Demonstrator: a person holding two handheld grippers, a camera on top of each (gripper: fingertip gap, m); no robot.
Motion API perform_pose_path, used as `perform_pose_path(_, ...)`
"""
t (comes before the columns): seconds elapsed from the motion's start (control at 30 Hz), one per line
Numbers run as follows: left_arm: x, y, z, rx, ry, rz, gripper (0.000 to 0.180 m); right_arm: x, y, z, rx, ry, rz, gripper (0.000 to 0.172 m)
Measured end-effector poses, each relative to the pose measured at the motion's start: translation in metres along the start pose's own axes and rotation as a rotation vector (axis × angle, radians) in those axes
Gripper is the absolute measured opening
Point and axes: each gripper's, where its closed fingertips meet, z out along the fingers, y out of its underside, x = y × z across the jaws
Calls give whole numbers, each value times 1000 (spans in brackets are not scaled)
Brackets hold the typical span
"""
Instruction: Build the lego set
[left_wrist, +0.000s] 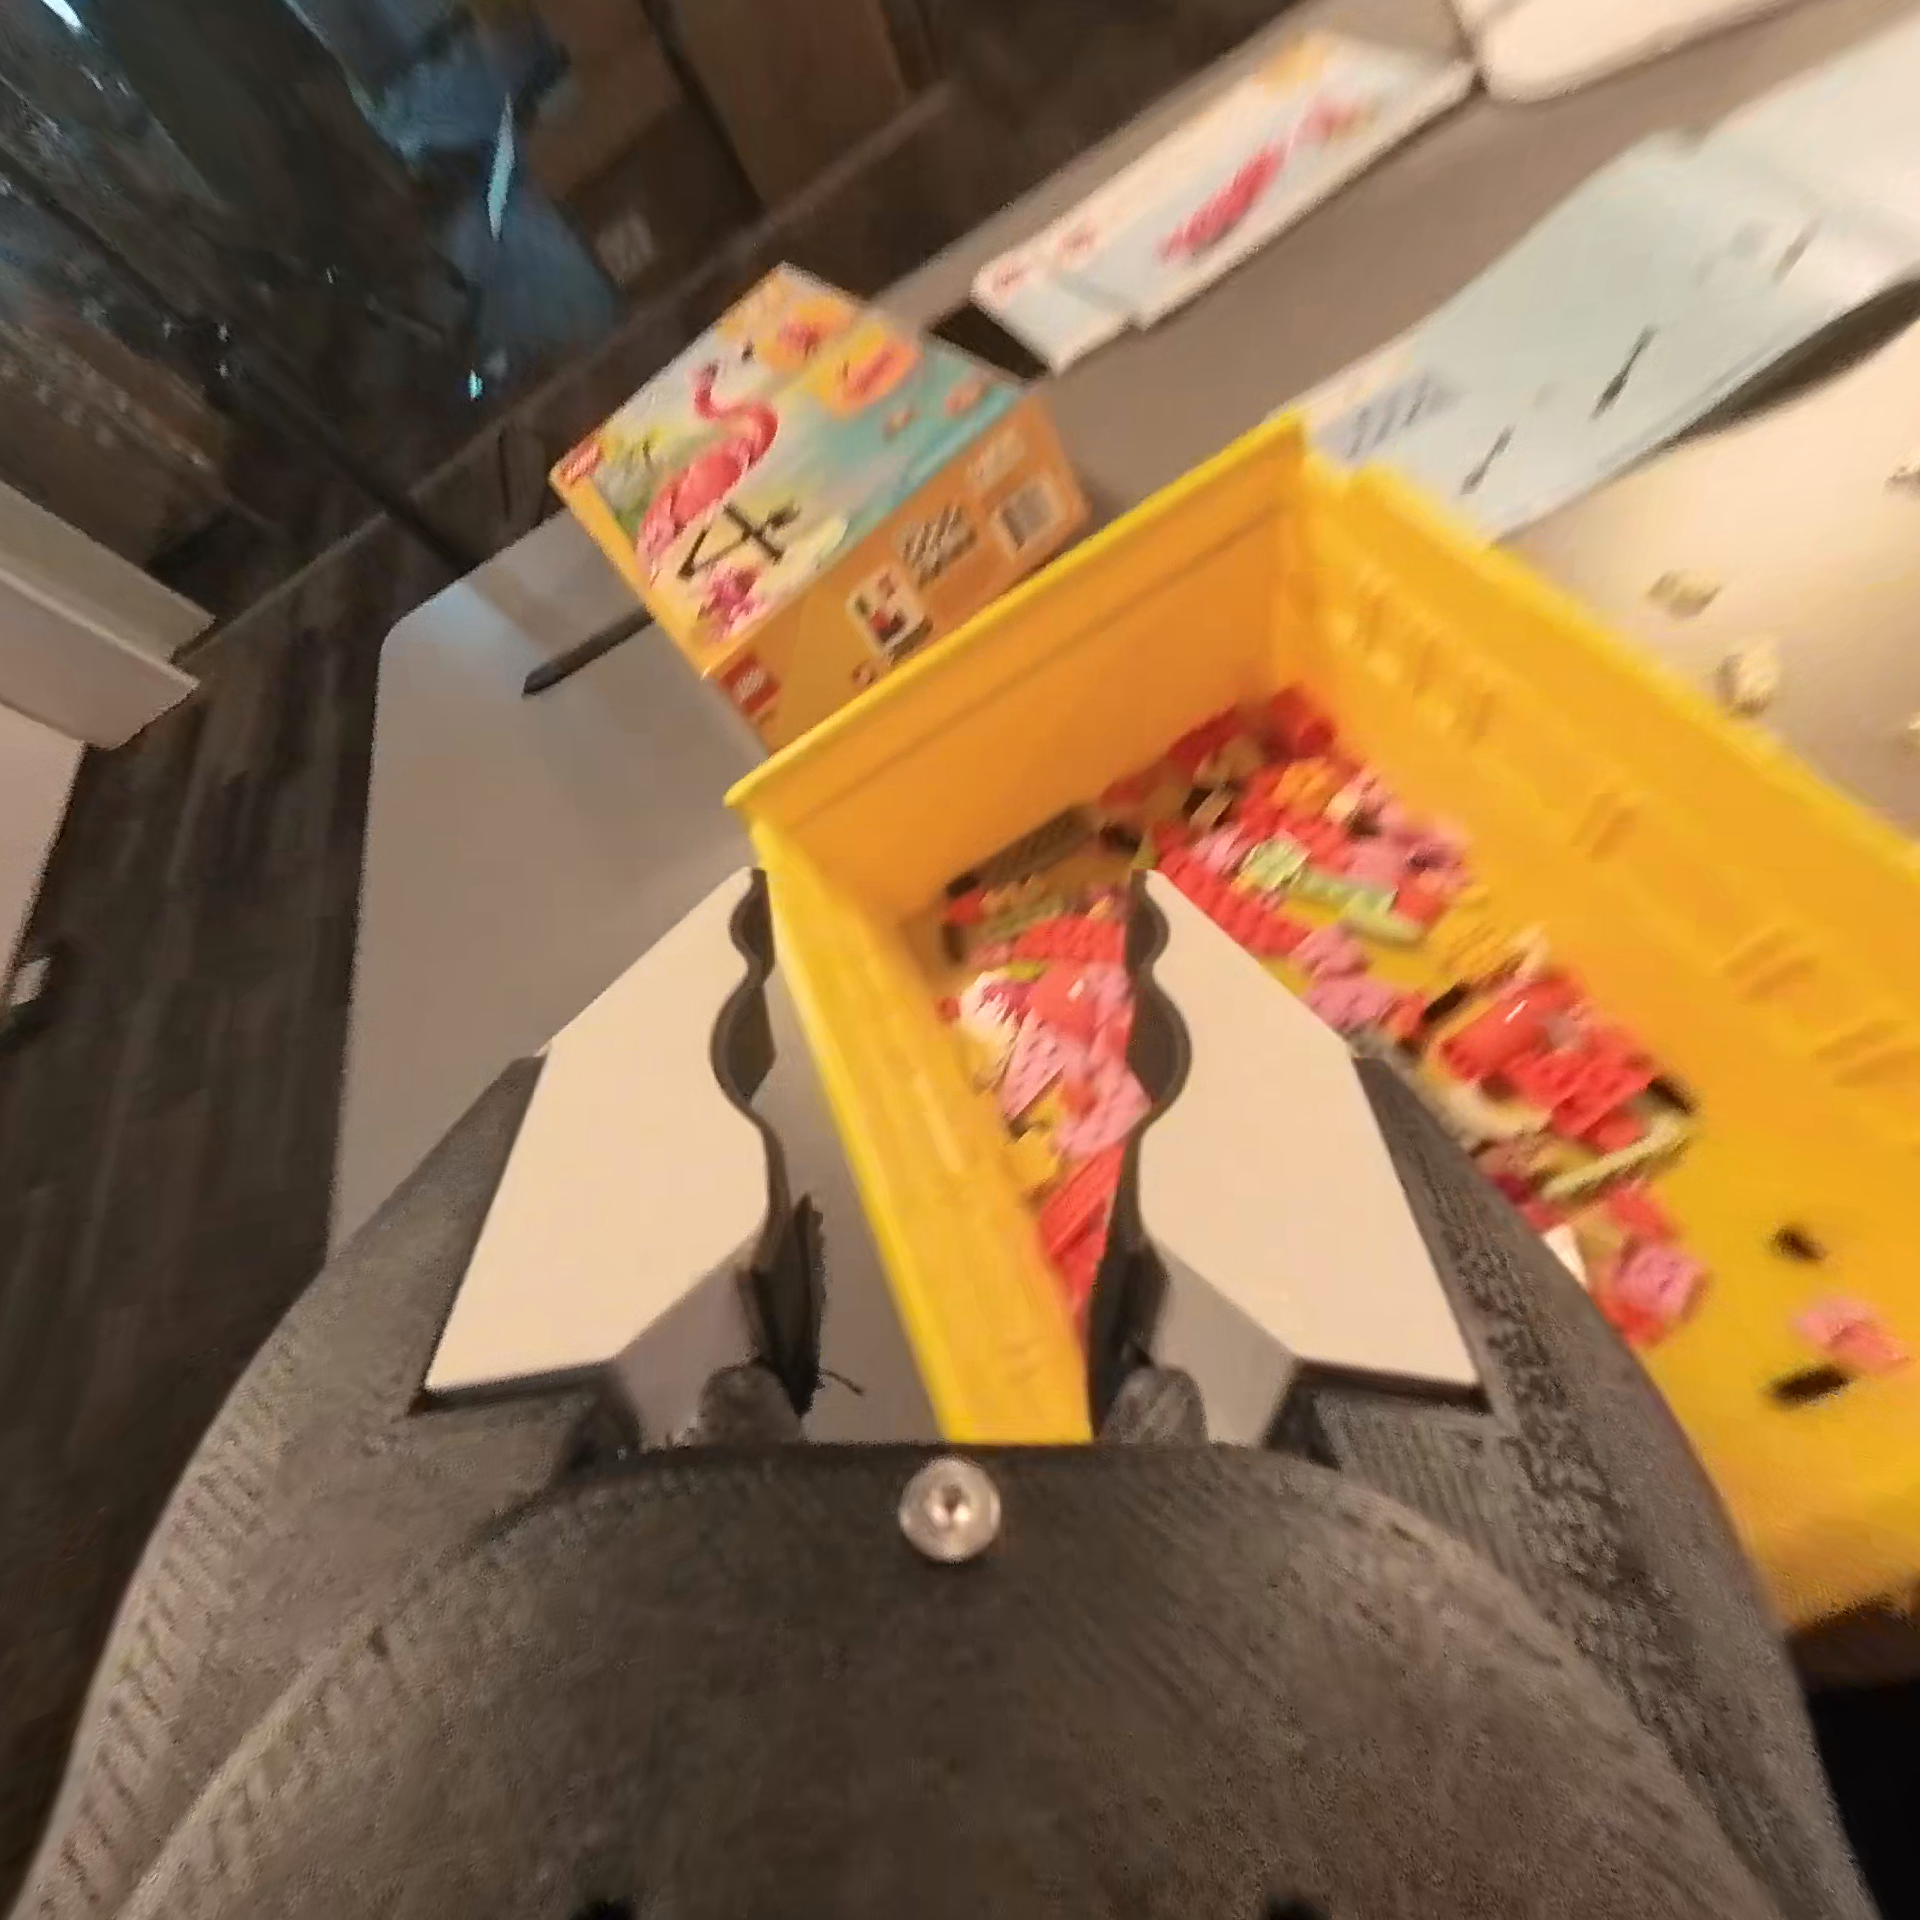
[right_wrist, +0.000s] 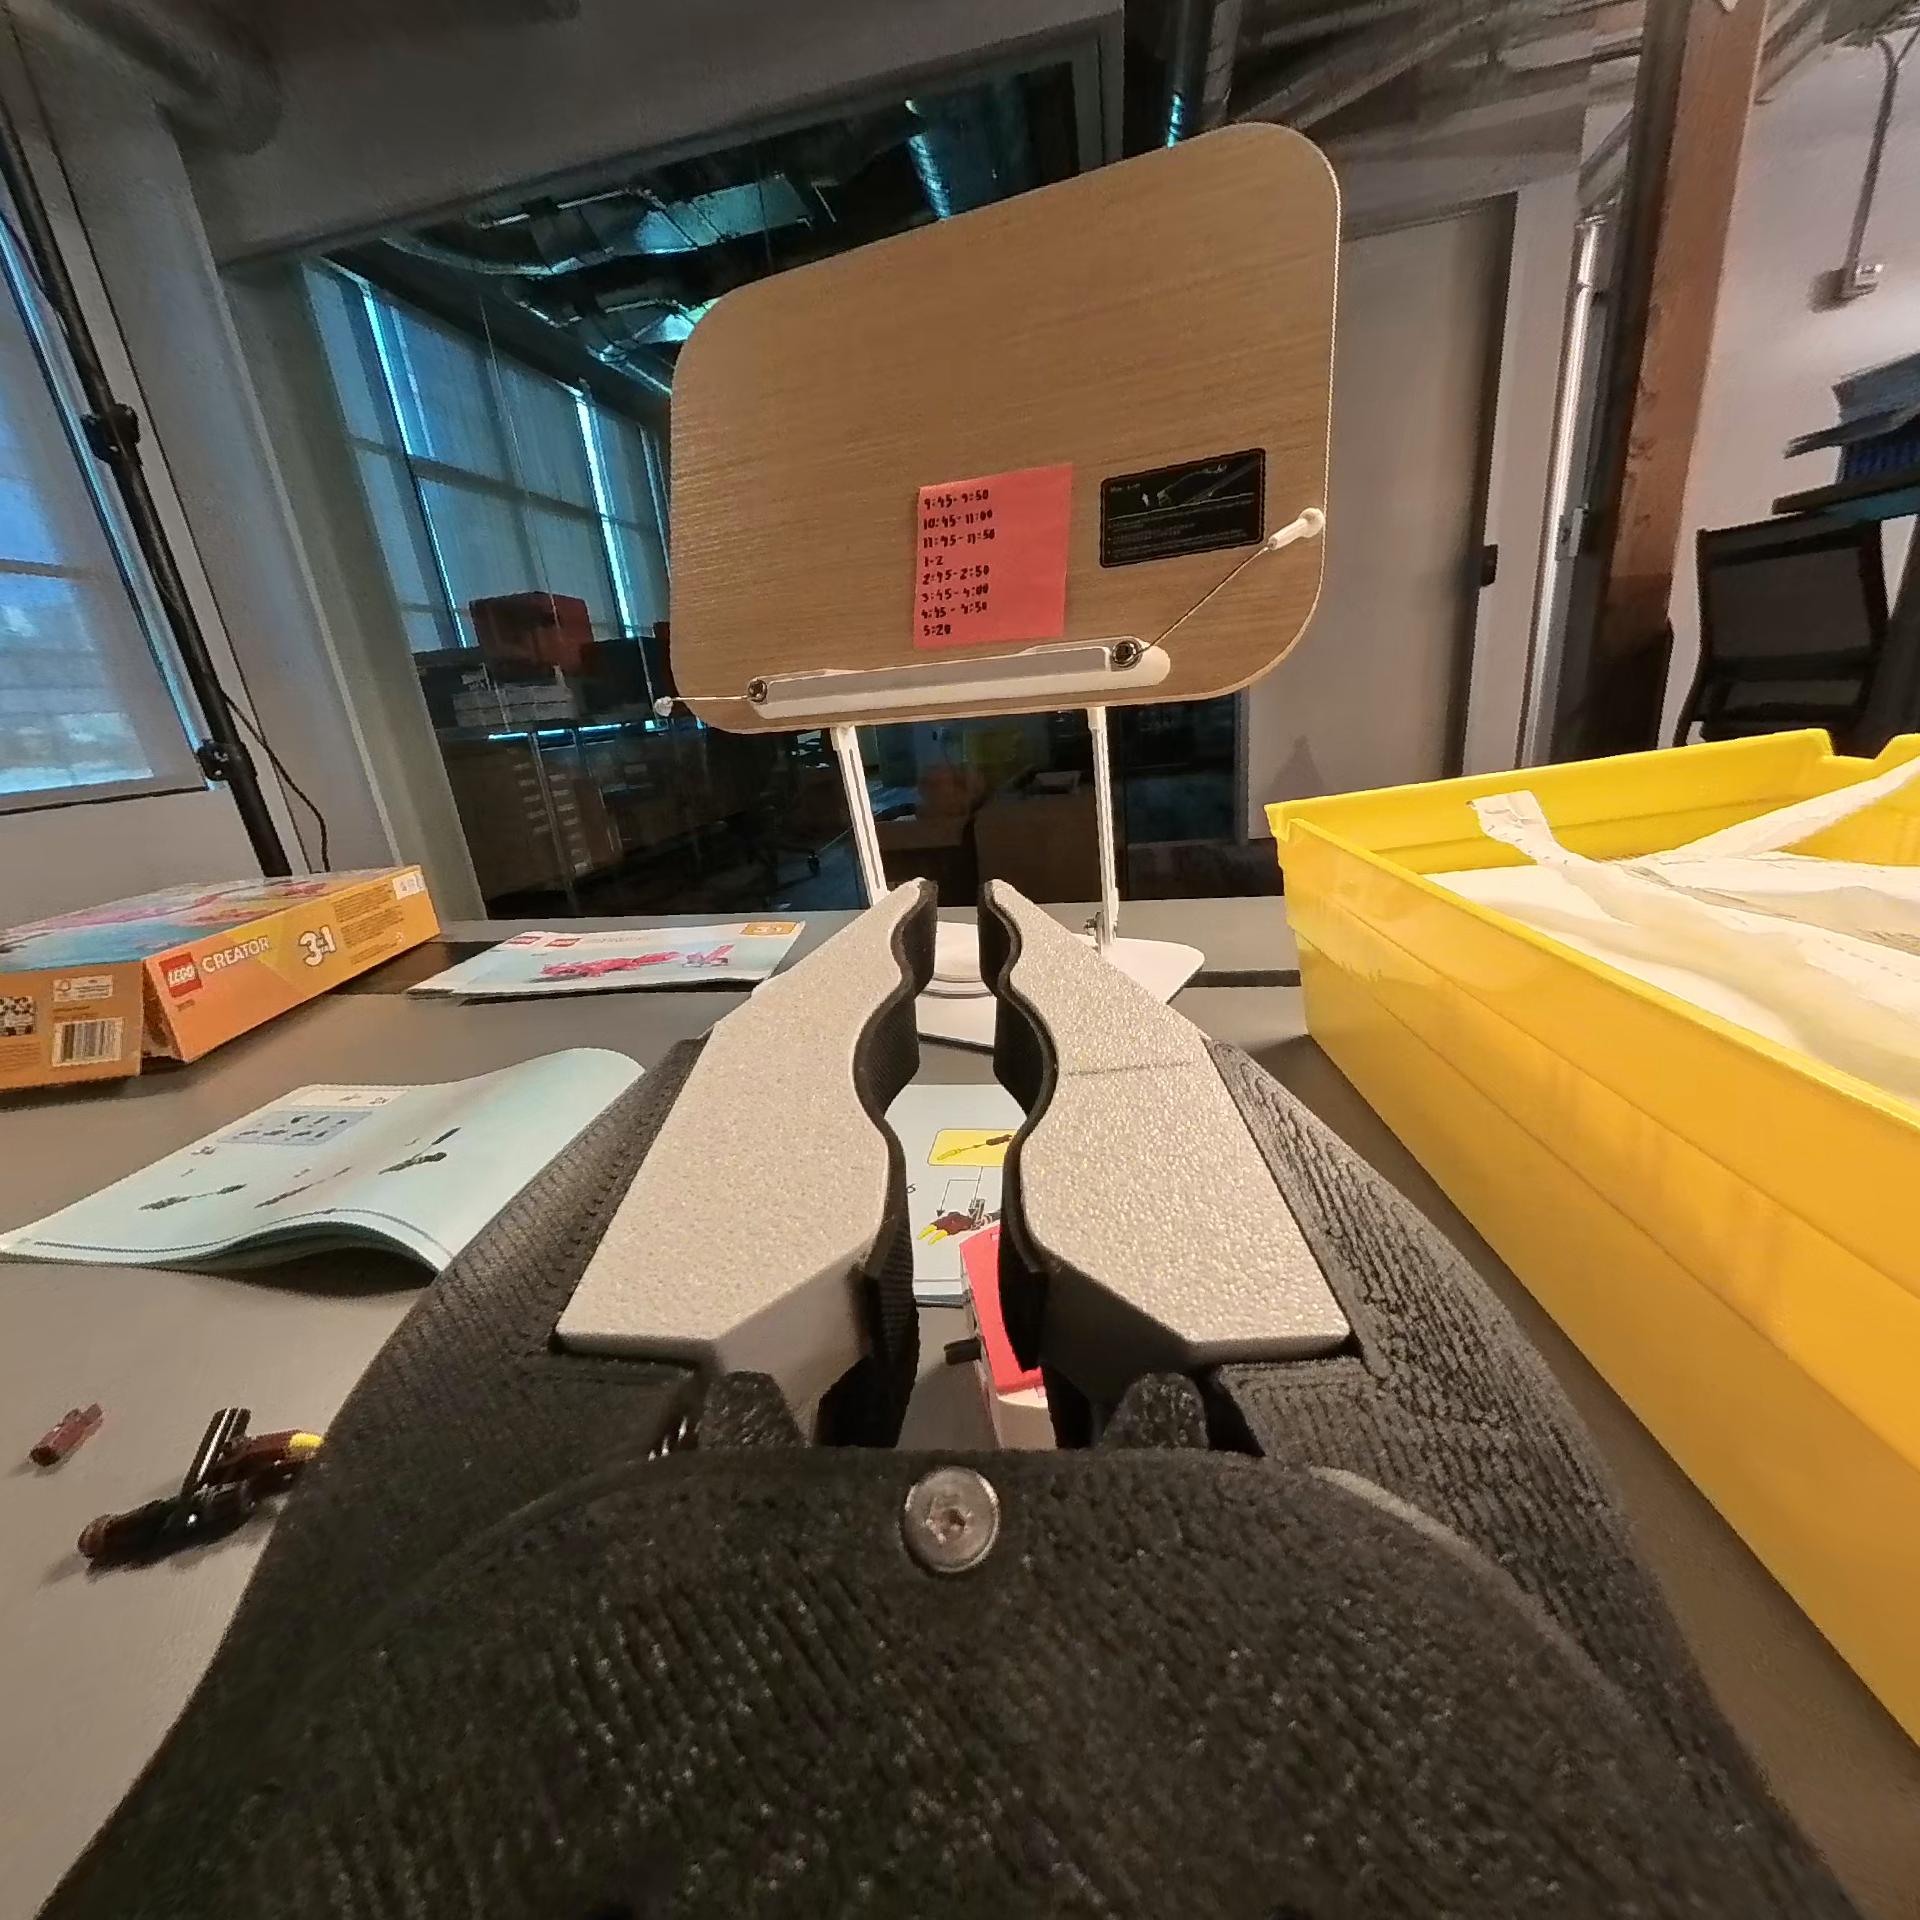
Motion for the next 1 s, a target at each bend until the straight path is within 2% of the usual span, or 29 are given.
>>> perform_pose_path(0.07, 17, -19, 4, 127, 62, -88, 64, 0, 0, 0, -1, -1, -1, 6)
perform_pose_path(0.17, 47, -41, 9, 290, 242, -185, 60, 0, 0, 0, -1, -1, -3, 6)
perform_pose_path(0.37, 65, -29, 33, 345, 393, -362, 49, 0, 0, -1, -1, 5, -1, 6)
perform_pose_path(0.53, 74, -31, 23, 463, 655, -594, 38, 1, 0, -1, 1, 7, -2, 6)
perform_pose_path(0.63, 51, -33, 21, 558, 617, -690, 32, 1, 0, -1, -1, 7, -3, 6)
perform_pose_path(0.7, 52, -36, 19, 576, 644, -695, 32, 1, 0, -1, -1, 13, -10, 6)
perform_pose_path(0.87, 61, -27, 34, 484, 562, -580, 32, -1, 0, -1, 1, 10, -28, 6)
perform_pose_path(1.0, 66, -26, 38, 462, 569, -554, 32, -1, -1, -1, 4, 7, -18, 6)
